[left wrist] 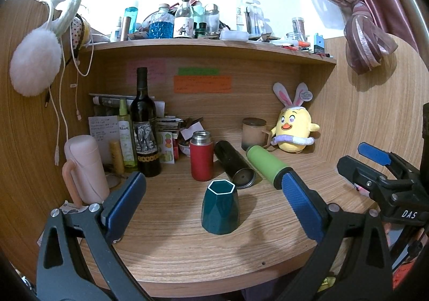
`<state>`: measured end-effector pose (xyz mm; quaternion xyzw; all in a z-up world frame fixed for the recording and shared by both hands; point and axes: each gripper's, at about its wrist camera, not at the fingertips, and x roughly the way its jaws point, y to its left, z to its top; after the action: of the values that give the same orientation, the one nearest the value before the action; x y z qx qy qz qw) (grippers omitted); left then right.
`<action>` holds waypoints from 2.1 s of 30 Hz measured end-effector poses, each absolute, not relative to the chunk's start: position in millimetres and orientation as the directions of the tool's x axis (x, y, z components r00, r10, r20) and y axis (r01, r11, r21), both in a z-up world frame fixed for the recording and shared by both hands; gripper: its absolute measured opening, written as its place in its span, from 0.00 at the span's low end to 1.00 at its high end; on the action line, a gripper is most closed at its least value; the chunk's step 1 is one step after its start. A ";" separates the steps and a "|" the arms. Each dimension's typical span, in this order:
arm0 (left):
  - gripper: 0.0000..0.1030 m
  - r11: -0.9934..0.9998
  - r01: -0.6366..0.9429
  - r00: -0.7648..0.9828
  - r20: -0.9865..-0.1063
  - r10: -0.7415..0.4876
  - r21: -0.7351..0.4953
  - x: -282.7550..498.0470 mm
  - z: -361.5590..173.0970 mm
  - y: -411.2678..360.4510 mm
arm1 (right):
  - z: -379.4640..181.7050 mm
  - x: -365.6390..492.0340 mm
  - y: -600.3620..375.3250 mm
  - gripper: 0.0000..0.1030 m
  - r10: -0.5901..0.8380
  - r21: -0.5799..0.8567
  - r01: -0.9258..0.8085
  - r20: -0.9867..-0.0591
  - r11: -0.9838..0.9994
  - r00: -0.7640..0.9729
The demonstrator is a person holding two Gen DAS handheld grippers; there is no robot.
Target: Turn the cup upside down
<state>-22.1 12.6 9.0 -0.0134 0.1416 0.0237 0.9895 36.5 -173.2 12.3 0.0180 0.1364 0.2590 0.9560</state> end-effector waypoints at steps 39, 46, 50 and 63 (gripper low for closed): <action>1.00 0.999 -0.049 0.958 -0.283 0.042 -0.018 -21.4 9.0 8.7 | 12.6 35.5 -174.4 1.00 0.502 0.104 -0.493 -0.251 0.864 0.827; 1.00 0.999 -0.049 0.958 -0.284 0.042 -0.019 -21.4 9.0 8.0 | 12.4 35.7 -174.6 1.00 0.502 0.104 -0.493 -0.252 0.864 0.827; 1.00 0.999 -0.045 0.958 -0.286 0.037 -0.022 -21.2 9.4 6.0 | 12.4 35.9 -174.9 1.00 0.503 0.104 -0.494 -0.251 0.863 0.827; 1.00 0.999 -0.026 0.952 -0.306 0.011 -0.045 -17.0 7.3 7.6 | 12.2 35.8 -174.9 1.00 0.504 0.103 -0.495 -0.252 0.863 0.826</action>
<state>-17.0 7.6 7.3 -0.0241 0.1545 0.0096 0.9877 35.8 -174.9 12.2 0.0169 0.1363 0.2612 0.9555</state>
